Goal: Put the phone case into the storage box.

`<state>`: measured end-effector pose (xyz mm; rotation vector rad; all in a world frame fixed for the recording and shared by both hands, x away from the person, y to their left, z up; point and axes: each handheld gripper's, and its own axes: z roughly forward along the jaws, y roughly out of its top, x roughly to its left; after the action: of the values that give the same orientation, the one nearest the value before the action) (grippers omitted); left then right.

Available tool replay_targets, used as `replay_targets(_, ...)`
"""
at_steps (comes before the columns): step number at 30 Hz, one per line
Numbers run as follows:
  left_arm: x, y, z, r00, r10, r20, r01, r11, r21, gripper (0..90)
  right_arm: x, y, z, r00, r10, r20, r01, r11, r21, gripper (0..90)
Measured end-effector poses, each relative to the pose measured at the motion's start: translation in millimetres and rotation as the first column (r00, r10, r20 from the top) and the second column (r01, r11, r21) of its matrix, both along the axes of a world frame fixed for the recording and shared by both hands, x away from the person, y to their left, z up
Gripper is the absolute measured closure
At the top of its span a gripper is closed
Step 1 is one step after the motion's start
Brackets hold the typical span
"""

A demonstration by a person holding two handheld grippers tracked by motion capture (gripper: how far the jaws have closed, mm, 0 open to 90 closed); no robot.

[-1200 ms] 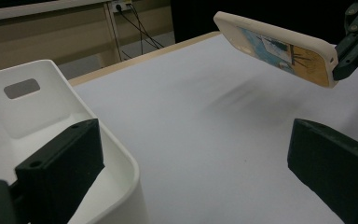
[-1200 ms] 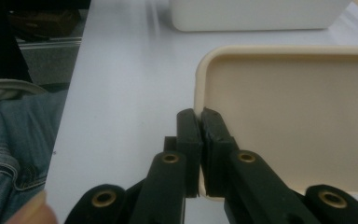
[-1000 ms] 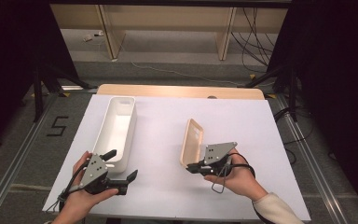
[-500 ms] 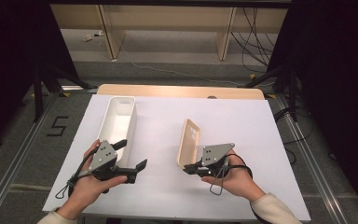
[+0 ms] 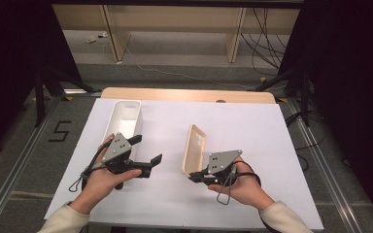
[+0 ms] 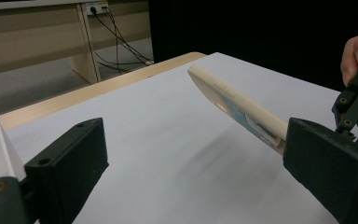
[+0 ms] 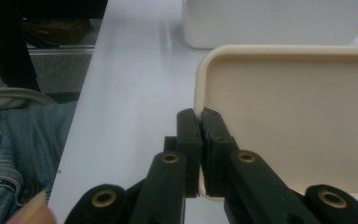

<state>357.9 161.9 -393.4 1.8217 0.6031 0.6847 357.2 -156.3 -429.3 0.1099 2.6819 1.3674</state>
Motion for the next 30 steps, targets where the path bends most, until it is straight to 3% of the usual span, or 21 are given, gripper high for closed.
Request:
replay_targets(6, 4.1, -4.2, 3.1, 0.9999, -0.004, -0.011, 0.004, 1.0, 0.009, 5.6, -1.2, 2.9, 1.1, 1.0, 0.008, 0.004, -0.008, 1.0, 0.004, 88.2)
replay_targets(11, 5.2, -11.6, 6.3, 0.9999, 0.012, -0.01, -0.012, 0.9999, 0.012, 0.0, -2.4, 4.2, 1.5, 0.9998, 0.012, 0.014, -0.012, 0.9999, 0.006, 88.2)
replay_targets(28, 24.2, -30.9, 20.7, 0.9991, 0.033, -0.026, -0.032, 0.9994, 0.015, 0.6, -4.7, 9.3, 2.6, 0.9993, 0.022, 0.03, -0.022, 0.9997, 0.008, 88.2)
replay_targets(29, 24.8, -30.9, 21.9, 0.9966, 0.082, -0.009, -0.082, 0.9964, 0.022, 0.7, -4.8, 9.6, 2.6, 0.9993, 0.024, 0.028, -0.024, 0.9997, 0.005, 88.2)
replay_targets(30, 25.5, -31.5, 22.6, 0.9963, 0.086, -0.01, -0.085, 0.996, 0.027, 0.7, -5.0, 10.1, 2.5, 0.9993, 0.022, 0.031, -0.023, 0.9997, 0.005, 88.2)
